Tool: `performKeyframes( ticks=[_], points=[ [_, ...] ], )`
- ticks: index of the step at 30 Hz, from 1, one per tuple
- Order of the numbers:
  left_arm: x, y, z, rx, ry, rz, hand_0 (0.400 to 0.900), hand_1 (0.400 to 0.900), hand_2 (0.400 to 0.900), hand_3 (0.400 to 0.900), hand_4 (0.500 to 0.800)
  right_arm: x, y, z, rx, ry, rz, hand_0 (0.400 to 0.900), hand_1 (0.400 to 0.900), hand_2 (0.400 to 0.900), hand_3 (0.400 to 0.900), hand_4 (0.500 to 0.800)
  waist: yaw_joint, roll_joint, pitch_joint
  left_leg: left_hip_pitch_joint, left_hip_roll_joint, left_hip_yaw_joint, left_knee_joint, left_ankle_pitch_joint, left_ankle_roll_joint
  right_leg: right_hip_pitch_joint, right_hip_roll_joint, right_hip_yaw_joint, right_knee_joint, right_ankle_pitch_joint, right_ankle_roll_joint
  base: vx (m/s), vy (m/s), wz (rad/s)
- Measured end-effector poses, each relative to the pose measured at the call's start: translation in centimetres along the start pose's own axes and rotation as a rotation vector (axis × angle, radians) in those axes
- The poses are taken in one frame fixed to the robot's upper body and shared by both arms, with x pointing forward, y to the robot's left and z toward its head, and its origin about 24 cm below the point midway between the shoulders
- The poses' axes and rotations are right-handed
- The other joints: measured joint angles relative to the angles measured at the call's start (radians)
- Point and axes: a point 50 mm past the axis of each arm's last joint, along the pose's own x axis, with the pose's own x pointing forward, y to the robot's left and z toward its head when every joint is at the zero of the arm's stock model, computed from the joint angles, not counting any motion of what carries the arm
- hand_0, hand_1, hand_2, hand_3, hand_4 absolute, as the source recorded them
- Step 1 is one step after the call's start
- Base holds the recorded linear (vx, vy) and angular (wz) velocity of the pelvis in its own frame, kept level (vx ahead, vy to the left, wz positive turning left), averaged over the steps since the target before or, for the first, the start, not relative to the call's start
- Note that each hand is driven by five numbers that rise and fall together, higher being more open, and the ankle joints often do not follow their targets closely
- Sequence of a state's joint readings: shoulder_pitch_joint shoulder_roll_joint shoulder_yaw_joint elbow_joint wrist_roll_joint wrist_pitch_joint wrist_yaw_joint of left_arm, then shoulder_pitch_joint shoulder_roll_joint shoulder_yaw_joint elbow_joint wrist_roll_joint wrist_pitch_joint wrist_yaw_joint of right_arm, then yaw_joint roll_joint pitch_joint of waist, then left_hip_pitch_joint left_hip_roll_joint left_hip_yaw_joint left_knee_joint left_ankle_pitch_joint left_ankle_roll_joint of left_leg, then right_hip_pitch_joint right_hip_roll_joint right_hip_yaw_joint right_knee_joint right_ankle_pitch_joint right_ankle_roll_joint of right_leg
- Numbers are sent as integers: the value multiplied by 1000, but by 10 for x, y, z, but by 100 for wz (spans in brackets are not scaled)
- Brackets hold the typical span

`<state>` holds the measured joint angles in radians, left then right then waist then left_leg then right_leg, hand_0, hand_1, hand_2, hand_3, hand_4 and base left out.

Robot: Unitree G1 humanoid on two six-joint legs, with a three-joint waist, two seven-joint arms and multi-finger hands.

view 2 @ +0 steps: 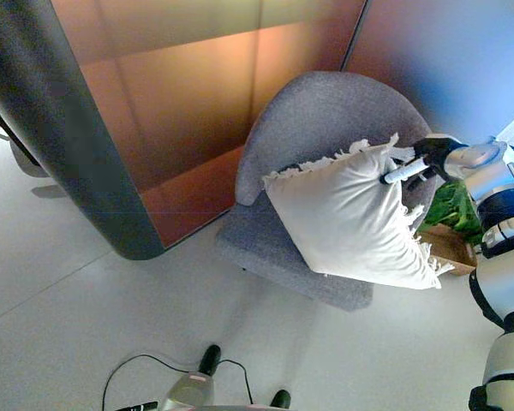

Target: Pick up the pillow and put it on the sofa.

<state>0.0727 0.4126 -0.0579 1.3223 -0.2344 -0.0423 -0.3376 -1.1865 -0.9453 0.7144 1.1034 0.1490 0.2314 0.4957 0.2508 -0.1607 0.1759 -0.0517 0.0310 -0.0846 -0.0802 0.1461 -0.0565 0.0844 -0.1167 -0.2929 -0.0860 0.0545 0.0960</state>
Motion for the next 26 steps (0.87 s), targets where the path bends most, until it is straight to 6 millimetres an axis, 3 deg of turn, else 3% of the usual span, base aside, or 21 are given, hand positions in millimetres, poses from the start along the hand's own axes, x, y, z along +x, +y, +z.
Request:
performKeyframes(
  ticks=[7,13,22,26],
  points=[
    [-1,1,0,6,-8,4,900,900,900,900,800,-10,-21,17,29,-39,-69,900,900,900,900,800,-1,-5,-2,-3,0,-1,0,0,-1,-2,0,-2,0,-1,0,0,0,0],
    [-1,3,0,3,-11,7,900,900,900,900,800,-13,-26,23,33,-59,-85,900,900,900,900,800,1,-10,-6,-4,0,-2,0,-1,-1,-3,0,-2,0,-2,1,0,0,0],
    [-1,3,0,12,-12,4,900,900,900,900,800,-13,-28,14,58,-29,-90,900,900,900,900,800,-5,-7,-8,-16,0,1,0,-1,-1,-17,-1,2,0,-1,0,0,0,0],
    [-1,2,0,13,-17,-1,900,900,900,900,800,-13,-27,-2,118,-52,-88,900,900,900,900,800,-6,-4,-10,-16,0,2,0,0,1,-18,-1,4,0,-2,-1,-13,-3,-6]
  ],
)
